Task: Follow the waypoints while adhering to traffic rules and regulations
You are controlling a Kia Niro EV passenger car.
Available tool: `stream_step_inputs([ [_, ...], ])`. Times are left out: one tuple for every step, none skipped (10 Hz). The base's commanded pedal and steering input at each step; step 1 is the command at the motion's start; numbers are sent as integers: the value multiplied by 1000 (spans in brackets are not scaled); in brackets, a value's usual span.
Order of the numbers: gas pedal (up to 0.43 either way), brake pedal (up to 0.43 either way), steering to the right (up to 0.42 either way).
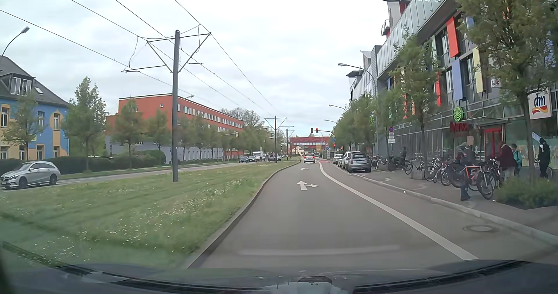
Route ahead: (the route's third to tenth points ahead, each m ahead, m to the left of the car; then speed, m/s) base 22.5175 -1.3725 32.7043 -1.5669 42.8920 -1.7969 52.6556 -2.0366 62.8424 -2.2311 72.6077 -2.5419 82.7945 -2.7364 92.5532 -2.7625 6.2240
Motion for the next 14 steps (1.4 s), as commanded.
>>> stream_step_inputs([
  [87, 0, 15],
  [87, 0, 16],
  [87, 0, 17],
  [87, 0, 18],
  [87, 0, 18],
  [87, 0, 19],
  [87, 0, 18],
  [87, 0, 18],
  [79, 0, 17],
  [79, 0, 14],
  [59, 0, 11],
  [59, 0, 10],
  [59, 0, 9],
  [59, 0, 8],
])
